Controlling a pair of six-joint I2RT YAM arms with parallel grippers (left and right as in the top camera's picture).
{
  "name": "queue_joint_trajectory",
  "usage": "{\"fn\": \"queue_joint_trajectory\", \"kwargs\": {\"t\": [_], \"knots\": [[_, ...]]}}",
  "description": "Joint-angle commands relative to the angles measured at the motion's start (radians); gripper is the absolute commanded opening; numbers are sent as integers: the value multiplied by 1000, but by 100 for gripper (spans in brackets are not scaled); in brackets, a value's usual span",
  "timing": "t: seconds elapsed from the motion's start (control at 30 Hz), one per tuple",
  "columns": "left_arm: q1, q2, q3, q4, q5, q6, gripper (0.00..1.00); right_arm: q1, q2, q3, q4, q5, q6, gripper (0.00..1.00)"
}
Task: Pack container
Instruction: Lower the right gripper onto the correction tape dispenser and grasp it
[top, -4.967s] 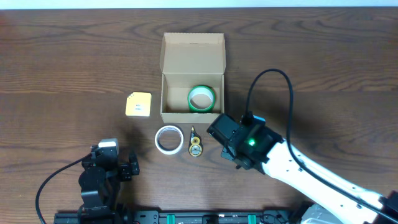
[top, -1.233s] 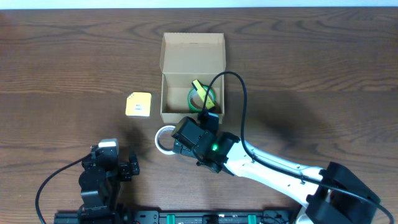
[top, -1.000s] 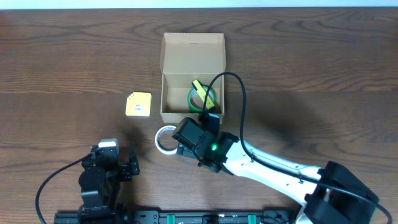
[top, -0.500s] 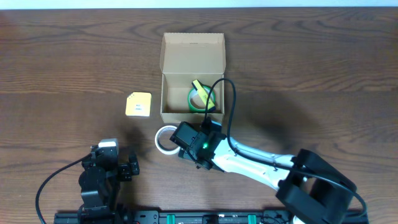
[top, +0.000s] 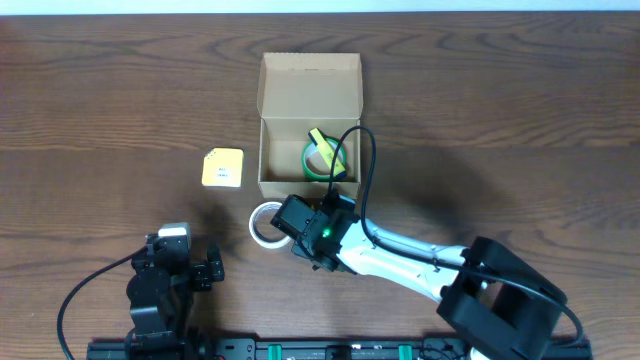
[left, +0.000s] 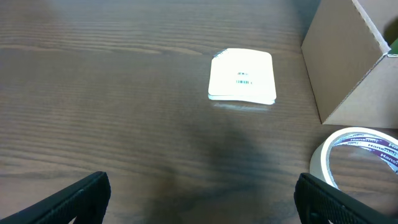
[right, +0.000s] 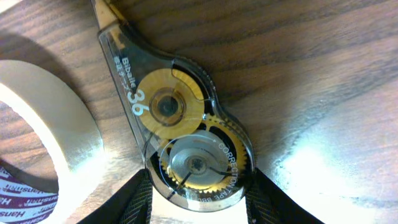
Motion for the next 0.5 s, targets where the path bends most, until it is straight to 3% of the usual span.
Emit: {"fn": "queue_joint_trajectory", "kwargs": {"t": [0.0,0.37,0.47], "knots": [[-2,-6,-7,0,-3,-11,96,10,32,-7,-31,-3,6,37],[-2,-6,-7,0,-3,-11,96,10,14,40,-220,-7,-82,69],[-2,-6,-7,0,-4,-11,96,13,14,74,-238,64,-108,71]]}}
